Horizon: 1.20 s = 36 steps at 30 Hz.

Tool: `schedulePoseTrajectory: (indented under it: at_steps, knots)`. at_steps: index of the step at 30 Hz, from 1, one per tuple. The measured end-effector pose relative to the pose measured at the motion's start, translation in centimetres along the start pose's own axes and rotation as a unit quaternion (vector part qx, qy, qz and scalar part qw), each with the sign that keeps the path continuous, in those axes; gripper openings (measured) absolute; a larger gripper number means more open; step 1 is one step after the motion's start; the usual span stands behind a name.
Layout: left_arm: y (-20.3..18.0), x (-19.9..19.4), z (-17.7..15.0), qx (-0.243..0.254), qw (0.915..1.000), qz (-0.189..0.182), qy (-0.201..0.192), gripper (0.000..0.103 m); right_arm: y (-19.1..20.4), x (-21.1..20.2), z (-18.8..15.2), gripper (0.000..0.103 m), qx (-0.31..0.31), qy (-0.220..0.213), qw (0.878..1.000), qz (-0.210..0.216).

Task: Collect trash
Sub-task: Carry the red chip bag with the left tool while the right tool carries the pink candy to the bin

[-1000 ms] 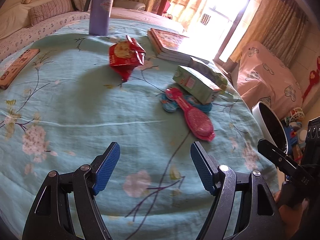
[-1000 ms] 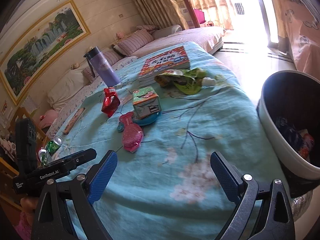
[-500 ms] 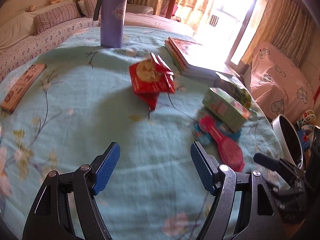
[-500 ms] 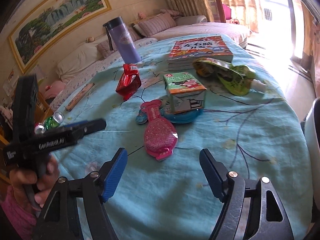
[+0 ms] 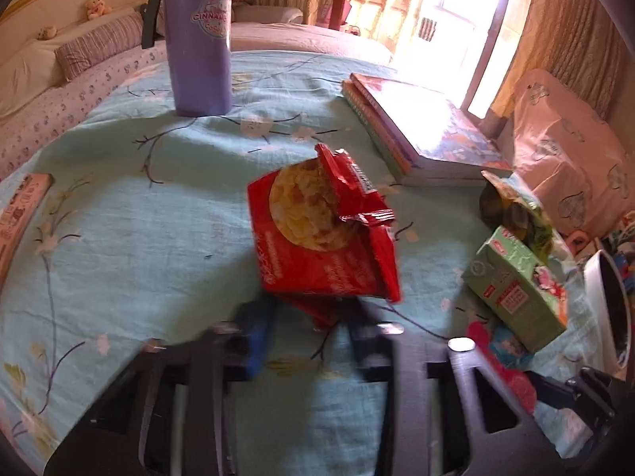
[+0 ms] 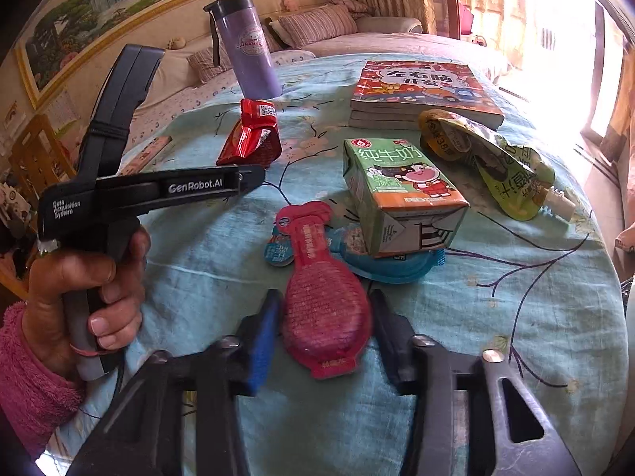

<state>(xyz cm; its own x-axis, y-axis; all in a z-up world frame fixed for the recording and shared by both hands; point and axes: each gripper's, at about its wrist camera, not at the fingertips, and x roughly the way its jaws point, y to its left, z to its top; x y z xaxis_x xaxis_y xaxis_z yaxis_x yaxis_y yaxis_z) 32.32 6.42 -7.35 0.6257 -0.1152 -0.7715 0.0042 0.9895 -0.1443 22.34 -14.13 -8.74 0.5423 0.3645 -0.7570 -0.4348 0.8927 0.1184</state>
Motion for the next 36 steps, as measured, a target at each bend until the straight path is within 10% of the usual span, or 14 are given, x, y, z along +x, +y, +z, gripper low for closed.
schedulePoseTrajectory:
  at_steps: [19, 36]
  knots:
    - [-5.3, -10.1, -9.0, 0.011, 0.9957, -0.091, -0.017, 0.003, -4.5, -9.1, -6.2, 0.043, 0.101, -0.062, 0.993, 0.021]
    - [-16.0, -11.3, -11.1, 0.093, 0.9843, -0.150, 0.000, 0.003, -11.3, -16.0, -10.3, 0.043, 0.173, -0.115, 0.978, -0.032]
